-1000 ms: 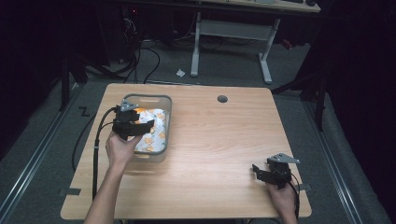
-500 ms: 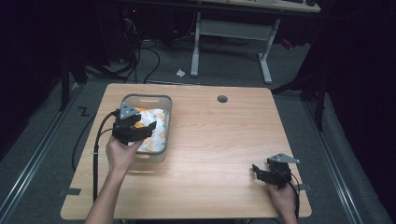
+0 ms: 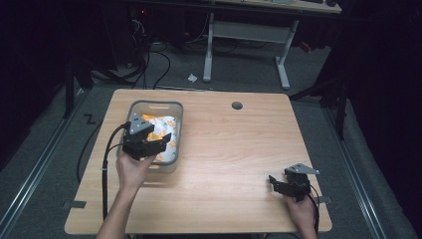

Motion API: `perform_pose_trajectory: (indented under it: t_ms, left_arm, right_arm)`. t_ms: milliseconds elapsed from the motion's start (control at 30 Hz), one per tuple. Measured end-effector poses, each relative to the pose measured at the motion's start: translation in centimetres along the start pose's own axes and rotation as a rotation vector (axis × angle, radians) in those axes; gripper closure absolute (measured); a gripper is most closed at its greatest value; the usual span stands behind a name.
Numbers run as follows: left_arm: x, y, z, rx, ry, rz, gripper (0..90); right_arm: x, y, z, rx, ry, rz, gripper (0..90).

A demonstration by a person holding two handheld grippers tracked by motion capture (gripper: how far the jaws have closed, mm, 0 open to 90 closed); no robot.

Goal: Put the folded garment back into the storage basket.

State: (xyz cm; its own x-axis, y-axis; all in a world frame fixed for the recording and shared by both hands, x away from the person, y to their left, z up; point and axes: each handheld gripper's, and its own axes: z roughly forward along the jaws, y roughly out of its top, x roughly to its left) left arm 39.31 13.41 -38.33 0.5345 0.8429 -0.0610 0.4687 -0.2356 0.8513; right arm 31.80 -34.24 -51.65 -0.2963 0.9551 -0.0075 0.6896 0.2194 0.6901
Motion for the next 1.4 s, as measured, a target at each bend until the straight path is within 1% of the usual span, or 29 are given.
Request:
perform_pose_trajectory:
  t_ms: [67, 100, 133, 167, 500, 733, 867, 1033, 1133, 1233, 1367, 1400]
  left_arm:
    - [-0.2, 0.0, -0.1, -0.004, 0.004, 0.000, 33.8]
    - [-0.4, -0.1, -0.3, -0.013, -0.005, -0.004, 33.6]
    - [-0.4, -0.1, -0.3, -0.013, -0.005, -0.004, 33.5]
    - [-0.7, -0.3, -0.4, -0.019, -0.007, -0.001, 33.4]
    - [-1.5, -0.5, -0.9, -0.037, -0.036, -0.003, 33.0]
    - [-2.0, -0.9, -1.1, -0.034, -0.059, -0.007, 32.8]
    - [-2.3, -1.1, -1.5, -0.046, -0.073, -0.012, 32.7]
    - [-2.7, -1.4, -1.6, -0.043, -0.086, -0.015, 32.7]
    - [-3.0, -1.5, -1.6, -0.044, -0.091, -0.009, 32.7]
    - [-3.2, -1.7, -1.4, -0.034, -0.089, 0.002, 32.6]
    - [-3.5, -2.1, -1.2, -0.023, -0.101, 0.001, 32.7]
    - [-3.7, -2.2, -1.2, -0.022, -0.108, 0.005, 32.7]
  right_arm:
    - [0.0, 0.0, 0.0, 0.000, 0.000, 0.000, 29.4]
    - [0.0, 0.0, 0.0, 0.000, 0.000, 0.000, 29.4]
    - [0.0, 0.0, 0.0, 0.000, 0.000, 0.000, 29.4]
    - [0.0, 0.0, 0.0, 0.000, 0.000, 0.000, 29.4]
    - [0.0, 0.0, 0.0, 0.000, 0.000, 0.000, 29.4]
    - [0.0, 0.0, 0.0, 0.000, 0.000, 0.000, 29.4]
    - [0.0, 0.0, 0.0, 0.000, 0.000, 0.000, 29.4]
    - [0.0, 0.0, 0.0, 0.000, 0.000, 0.000, 29.4]
    - [0.0, 0.0, 0.0, 0.000, 0.000, 0.000, 29.4]
    - [0.0, 0.0, 0.0, 0.000, 0.000, 0.001, 29.4]
    - [0.0, 0.0, 0.0, 0.000, 0.000, 0.000, 29.4]
    - [0.0, 0.0, 0.0, 0.000, 0.000, 0.000, 29.4]
